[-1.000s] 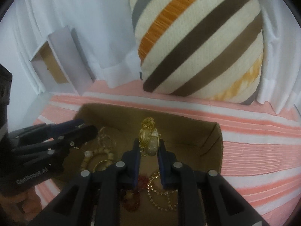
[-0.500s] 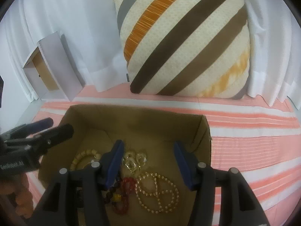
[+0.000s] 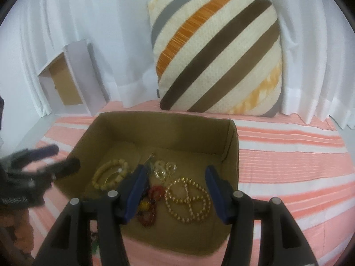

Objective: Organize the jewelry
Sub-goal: 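Withdraw both tools from the box toward the remaining jewelry, then grasp the green jade pendant with the left tool while the right tool grasps the brown bead bracelet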

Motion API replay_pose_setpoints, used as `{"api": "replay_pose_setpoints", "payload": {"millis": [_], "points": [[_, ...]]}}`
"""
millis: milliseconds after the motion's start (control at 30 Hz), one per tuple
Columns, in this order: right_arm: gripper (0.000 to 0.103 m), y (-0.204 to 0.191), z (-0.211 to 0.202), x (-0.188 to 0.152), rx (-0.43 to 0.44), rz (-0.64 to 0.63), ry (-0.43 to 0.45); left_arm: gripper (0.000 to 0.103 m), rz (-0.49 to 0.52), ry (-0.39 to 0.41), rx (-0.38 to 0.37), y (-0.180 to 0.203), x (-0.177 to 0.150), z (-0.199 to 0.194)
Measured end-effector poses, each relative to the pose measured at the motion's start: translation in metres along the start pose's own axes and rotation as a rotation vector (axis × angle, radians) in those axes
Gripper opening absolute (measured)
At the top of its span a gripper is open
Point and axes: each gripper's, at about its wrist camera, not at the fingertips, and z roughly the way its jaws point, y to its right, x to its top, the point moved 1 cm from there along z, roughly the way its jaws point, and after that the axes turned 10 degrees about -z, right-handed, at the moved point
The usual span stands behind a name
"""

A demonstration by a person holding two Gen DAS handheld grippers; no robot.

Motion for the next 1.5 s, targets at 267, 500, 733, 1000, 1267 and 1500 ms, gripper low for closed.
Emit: {"api": "replay_pose_setpoints", "payload": {"millis": [267, 500, 733, 1000, 1267, 1500], "points": [[0.057, -0.025, -0.032, -0.064, -0.052, -0.052, -0.005, 0.093, 0.058, -0.025, 0.033, -0.008, -0.079, -0.022], [0.057, -0.034, -0.07, -0.102, -0.076, -0.062, 0.011, 0.093, 0.08, -0.028, 0.031, -0.01, -0.127, -0.045], [0.057, -0.05, -0.099, -0.133, -0.08, -0.087, 0.003, 0.092, 0.07, -0.051, 0.009, -0.009, -0.163, -0.068], [0.057, -0.075, -0.136, -0.183, -0.078, -0.104, -0.027, 0.093, 0.081, -0.069, 0.004, -0.014, -0.206, -0.102], [0.057, -0.088, -0.158, -0.233, -0.097, -0.097, -0.054, 0.093, 0.063, -0.047, -0.003, -0.03, -0.251, -0.123], [0.057, -0.09, -0.141, -0.251, -0.082, -0.092, -0.128, 0.093, 0.061, -0.109, 0.023, -0.039, -0.26, -0.106]]}}
